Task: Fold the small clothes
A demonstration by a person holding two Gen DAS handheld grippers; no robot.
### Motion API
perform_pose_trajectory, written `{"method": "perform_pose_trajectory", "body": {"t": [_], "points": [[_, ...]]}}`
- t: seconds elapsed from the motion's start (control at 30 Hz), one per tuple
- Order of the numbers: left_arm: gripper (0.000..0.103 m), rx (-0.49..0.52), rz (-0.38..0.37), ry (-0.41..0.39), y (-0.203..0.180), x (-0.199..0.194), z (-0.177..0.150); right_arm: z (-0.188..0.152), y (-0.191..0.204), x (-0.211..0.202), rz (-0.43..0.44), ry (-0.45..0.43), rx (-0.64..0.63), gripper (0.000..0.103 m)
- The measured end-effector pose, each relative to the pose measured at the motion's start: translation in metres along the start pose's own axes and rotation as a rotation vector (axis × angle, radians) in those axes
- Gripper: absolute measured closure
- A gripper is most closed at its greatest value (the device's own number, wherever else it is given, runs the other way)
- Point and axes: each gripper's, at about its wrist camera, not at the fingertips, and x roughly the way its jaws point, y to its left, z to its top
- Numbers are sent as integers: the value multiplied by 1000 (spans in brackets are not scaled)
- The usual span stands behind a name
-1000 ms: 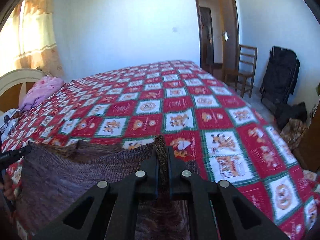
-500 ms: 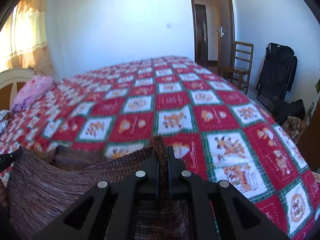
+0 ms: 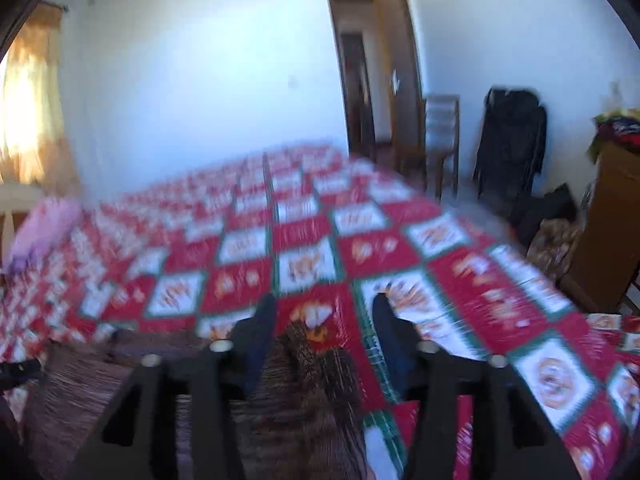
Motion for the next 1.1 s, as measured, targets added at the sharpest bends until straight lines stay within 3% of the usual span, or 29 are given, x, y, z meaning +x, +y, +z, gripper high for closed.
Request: {"method": "perform_pose_trajectory", "body": {"t": [0.23, 0.37, 0.5, 0.7, 1.1], "points": [[26, 111, 87, -28, -38, -35, -40, -50, 41, -65, 112, 89, -141, 50], [26, 204, 142, -36, -68, -52, -66, -81, 49, -60, 117, 169, -138, 50], [26, 246, 174, -39, -83, -62, -76, -115, 50, -41, 58, 263, -145, 50], [26, 287, 242, -53, -98, -69, -85, -128, 48, -48, 47, 216, -157, 50], [26, 329, 294, -82, -111, -78, -95, -129, 45, -51, 61, 201, -143, 50]]}}
